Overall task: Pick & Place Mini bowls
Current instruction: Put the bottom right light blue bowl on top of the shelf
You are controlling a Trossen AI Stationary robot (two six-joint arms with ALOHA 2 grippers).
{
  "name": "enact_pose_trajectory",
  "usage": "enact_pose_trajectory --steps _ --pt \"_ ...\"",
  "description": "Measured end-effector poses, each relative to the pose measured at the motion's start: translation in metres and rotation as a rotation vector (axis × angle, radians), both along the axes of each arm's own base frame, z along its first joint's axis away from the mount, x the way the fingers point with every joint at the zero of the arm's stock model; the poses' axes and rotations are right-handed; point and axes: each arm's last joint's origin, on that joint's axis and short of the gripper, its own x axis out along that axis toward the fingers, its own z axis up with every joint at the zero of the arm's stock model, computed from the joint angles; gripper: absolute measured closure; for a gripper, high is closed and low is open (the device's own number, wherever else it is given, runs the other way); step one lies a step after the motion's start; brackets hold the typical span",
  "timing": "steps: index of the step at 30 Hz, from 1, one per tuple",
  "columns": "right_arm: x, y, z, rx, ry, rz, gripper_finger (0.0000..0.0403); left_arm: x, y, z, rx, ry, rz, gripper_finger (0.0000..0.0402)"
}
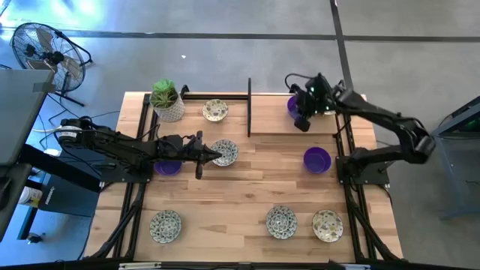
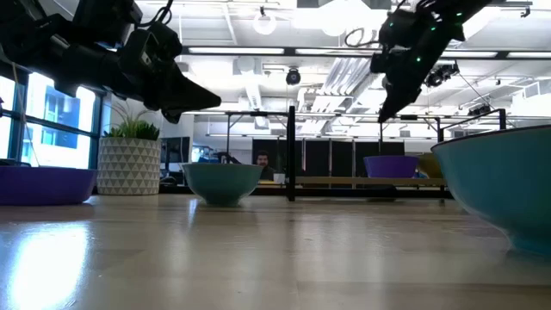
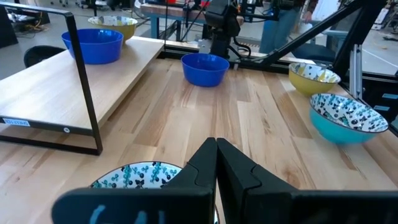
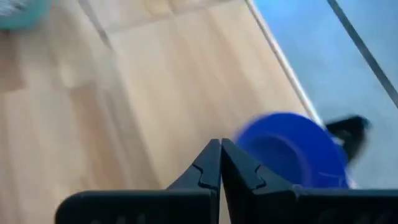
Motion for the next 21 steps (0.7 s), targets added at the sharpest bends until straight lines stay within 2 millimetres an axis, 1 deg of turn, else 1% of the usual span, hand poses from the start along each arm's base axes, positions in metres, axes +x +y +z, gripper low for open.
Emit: enact_pose_trajectory --steps 7,10,14,18,21 --pt "0.006 0.060 -0.019 0.053 -0.136 0.065 0.0403 0.001 0.000 0.003 0.007 -0.035 0.000 0.0401" --pt "0.007 0.088 -0.020 0.067 -0.129 0.069 0.0403 0.000 0.000 0.005 0.012 -0.079 -0.001 0.0401" --pt "0.011 0.123 -0.015 0.117 -0.125 0.073 0.0403 -0.002 0.000 0.005 0.013 -0.123 -0.002 0.0401" --pt "0.018 0.158 -0.016 0.220 -0.130 0.106 0.0401 -0.001 0.000 0.002 0.012 -0.109 -0.002 0.0401" --pt "0.022 0.186 -0.022 0.317 -0.104 0.136 0.0384 -0.001 0.000 0.002 0.005 -0.106 -0.002 0.0401"
